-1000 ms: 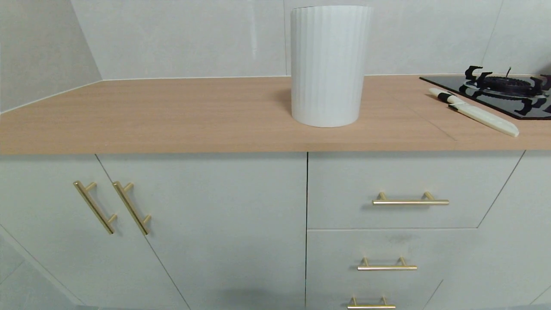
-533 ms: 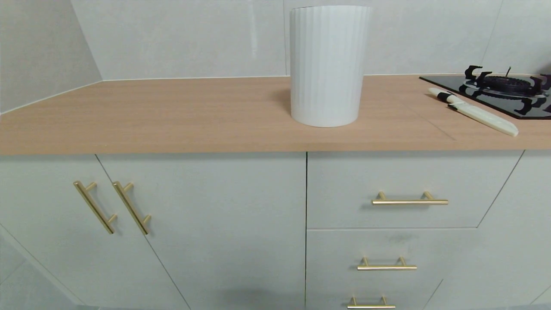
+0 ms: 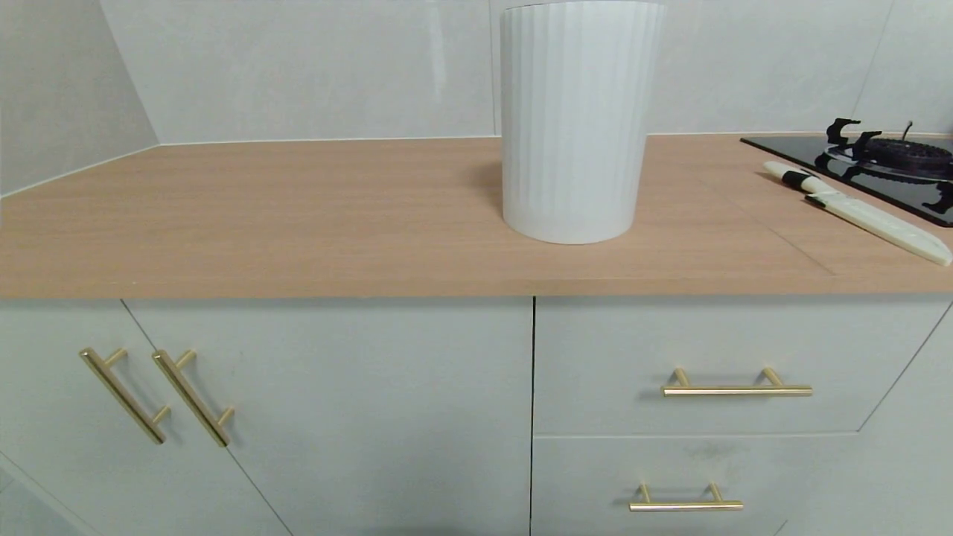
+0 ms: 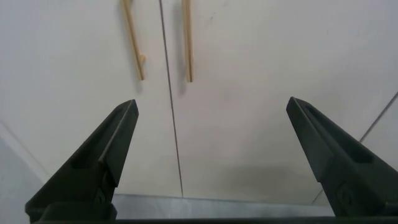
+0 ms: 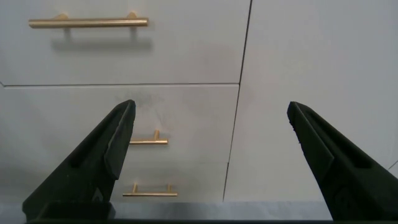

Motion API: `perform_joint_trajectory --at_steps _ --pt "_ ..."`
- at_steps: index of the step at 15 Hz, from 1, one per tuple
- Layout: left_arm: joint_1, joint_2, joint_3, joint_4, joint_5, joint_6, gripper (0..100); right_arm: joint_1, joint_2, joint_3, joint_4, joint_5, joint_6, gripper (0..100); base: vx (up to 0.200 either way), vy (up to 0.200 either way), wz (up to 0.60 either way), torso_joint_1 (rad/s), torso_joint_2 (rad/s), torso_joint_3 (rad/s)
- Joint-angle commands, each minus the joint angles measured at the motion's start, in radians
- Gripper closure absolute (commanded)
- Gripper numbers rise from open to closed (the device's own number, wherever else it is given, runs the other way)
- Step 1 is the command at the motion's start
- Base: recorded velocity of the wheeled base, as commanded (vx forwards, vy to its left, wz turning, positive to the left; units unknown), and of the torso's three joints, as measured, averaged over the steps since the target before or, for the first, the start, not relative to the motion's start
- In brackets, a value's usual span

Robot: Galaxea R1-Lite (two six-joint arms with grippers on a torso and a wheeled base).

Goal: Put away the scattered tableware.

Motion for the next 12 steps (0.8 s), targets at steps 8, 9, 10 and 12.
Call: perform_joint_trajectory --at_steps 8,9,10,12 --pt "0.001 0.0 0.0 0.0 0.0 0.0 0 0.0 0.002 0.0 0.0 0.001 0.001 0 0.0 0.0 -0.22 0.001 0.0 0.001" --pt "0.001 0.0 0.0 0.0 0.0 0.0 0 0.0 0.002 0.0 0.0 0.0 0.001 0 0.0 0.0 0.0 0.0 0.0 0.0" --pt "0.001 0.0 0.0 0.0 0.0 0.0 0 0.0 0.002 0.0 0.0 0.0 0.001 0 0.0 0.0 0.0 0.0 0.0 0.0" --pt "0.001 0.0 0.0 0.0 0.0 0.0 0 0.0 0.002 0.0 0.0 0.0 0.001 0 0.0 0.0 0.0 0.0 0.0 0.0"
